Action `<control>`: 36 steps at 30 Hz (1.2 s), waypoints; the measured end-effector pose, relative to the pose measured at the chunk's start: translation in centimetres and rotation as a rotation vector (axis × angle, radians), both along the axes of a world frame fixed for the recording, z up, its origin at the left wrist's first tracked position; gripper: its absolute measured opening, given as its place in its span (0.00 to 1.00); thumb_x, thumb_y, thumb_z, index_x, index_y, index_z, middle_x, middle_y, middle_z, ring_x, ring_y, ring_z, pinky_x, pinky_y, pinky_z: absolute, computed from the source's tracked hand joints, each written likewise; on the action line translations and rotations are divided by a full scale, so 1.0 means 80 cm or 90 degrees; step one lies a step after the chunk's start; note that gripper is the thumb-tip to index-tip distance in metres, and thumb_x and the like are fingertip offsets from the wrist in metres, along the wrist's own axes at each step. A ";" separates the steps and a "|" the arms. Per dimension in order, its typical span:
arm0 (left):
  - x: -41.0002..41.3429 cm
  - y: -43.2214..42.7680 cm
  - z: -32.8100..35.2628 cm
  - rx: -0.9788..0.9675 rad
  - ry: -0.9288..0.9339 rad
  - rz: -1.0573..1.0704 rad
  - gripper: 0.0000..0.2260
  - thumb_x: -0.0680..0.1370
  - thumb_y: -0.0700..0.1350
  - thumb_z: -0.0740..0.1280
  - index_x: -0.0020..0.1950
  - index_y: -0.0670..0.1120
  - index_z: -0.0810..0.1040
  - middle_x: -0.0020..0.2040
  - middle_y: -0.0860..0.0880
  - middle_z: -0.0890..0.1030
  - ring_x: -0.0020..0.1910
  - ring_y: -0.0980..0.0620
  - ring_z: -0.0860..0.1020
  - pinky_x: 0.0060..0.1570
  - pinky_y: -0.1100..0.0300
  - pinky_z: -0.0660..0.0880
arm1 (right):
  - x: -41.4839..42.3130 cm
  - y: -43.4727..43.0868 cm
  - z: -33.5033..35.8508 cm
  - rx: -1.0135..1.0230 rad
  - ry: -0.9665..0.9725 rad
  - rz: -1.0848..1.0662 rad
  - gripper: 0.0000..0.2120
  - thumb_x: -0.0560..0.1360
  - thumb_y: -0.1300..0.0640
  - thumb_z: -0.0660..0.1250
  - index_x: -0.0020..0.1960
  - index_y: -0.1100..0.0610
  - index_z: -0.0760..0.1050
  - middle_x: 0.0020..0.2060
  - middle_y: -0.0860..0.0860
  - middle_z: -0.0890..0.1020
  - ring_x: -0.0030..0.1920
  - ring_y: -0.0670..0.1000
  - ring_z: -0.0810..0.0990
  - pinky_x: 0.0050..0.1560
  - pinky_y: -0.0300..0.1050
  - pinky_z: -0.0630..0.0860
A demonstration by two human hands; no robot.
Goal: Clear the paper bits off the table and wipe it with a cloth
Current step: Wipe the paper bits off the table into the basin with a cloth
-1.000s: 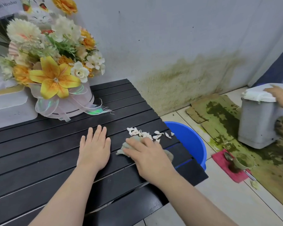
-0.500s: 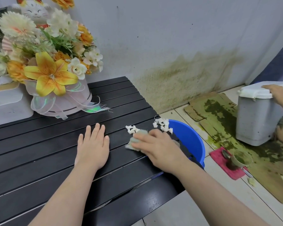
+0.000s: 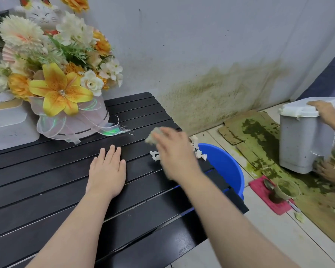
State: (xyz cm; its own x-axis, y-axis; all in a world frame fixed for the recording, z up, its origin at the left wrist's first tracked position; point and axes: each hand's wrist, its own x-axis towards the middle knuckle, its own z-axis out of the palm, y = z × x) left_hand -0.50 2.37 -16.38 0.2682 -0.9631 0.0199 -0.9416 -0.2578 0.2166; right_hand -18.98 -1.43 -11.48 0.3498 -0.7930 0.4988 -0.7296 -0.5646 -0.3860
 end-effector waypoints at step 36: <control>-0.102 0.021 -0.007 -0.020 0.004 -0.050 0.24 0.80 0.51 0.42 0.76 0.49 0.44 0.78 0.50 0.46 0.76 0.48 0.42 0.74 0.50 0.43 | -0.099 -0.082 -0.016 0.100 0.118 -0.255 0.21 0.73 0.65 0.59 0.64 0.49 0.71 0.67 0.50 0.70 0.58 0.57 0.66 0.47 0.48 0.67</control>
